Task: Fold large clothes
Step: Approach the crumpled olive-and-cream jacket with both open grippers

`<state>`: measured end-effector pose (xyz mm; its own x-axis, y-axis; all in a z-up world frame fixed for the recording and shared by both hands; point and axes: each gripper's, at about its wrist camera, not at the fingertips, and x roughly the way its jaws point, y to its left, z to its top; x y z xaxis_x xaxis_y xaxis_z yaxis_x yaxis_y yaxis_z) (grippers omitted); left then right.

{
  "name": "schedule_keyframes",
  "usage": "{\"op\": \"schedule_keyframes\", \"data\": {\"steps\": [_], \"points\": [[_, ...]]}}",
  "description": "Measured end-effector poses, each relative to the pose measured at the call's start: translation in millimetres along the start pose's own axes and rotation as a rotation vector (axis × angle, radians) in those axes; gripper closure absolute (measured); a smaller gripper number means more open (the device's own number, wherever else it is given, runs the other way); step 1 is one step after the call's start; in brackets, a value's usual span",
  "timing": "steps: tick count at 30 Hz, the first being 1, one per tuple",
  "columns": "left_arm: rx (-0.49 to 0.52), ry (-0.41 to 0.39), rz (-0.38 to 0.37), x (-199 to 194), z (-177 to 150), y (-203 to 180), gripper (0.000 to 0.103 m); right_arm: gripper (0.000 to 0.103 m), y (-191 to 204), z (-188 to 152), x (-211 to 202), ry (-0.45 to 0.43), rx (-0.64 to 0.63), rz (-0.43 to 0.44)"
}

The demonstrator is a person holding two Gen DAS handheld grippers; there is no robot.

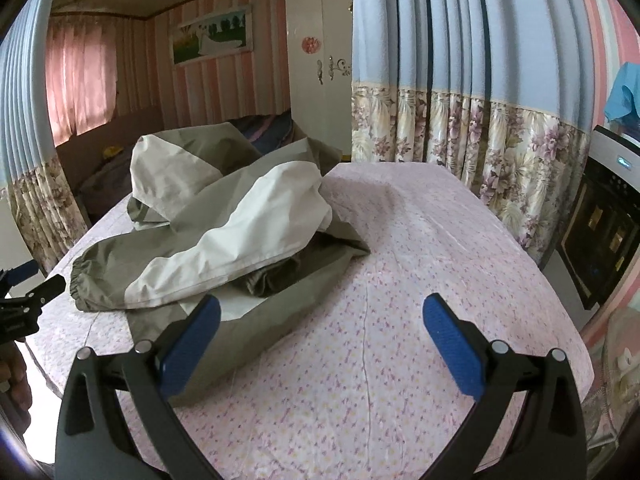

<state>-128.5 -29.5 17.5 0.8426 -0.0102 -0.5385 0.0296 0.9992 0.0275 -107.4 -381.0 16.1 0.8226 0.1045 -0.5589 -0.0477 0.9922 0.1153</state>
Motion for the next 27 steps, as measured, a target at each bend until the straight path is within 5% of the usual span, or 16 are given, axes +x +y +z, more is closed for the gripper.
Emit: {"op": "schedule_keyframes", "data": {"steps": [12,27], "points": [[-0.026,-0.024,-0.009,-7,3,6,0.003,0.002,-8,-4,-23,-0.033,0.017,-0.043],[-0.041,-0.007,0.048,15,24,24,0.003,0.002,-6,17,13,-0.010,0.007,-0.037]]}}
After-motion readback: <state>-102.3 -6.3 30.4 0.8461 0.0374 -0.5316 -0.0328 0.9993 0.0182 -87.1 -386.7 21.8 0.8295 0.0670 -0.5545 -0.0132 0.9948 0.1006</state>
